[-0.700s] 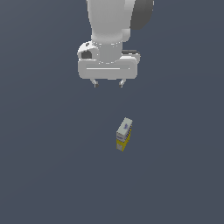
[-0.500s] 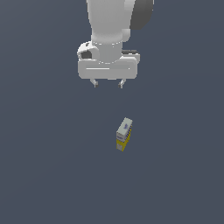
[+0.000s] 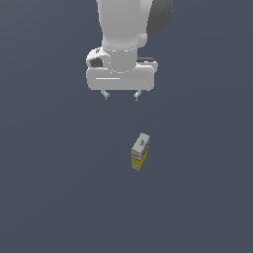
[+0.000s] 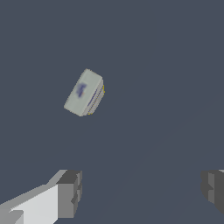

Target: Pick up the object and move it to a goal position.

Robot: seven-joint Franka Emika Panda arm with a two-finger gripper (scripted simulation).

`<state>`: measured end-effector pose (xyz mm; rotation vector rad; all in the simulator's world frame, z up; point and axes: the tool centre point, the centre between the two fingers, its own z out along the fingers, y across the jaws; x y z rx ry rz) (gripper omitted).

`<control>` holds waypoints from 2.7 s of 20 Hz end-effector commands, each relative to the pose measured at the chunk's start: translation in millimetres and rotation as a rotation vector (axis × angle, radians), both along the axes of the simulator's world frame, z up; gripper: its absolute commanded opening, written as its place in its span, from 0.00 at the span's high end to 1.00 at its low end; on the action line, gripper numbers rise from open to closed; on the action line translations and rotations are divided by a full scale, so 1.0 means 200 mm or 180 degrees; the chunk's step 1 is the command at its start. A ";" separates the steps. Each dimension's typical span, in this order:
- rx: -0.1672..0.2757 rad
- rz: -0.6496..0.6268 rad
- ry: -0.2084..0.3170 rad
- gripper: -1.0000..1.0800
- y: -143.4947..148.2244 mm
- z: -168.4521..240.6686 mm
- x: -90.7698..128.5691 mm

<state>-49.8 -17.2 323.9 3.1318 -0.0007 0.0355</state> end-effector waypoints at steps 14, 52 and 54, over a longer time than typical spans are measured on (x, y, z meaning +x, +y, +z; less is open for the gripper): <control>0.0008 -0.0398 0.0013 0.04 0.09 -0.13 0.14; 0.0047 -0.1585 0.0064 0.04 0.39 -0.75 0.45; 0.0048 -0.1588 0.0064 0.04 0.39 -0.80 0.45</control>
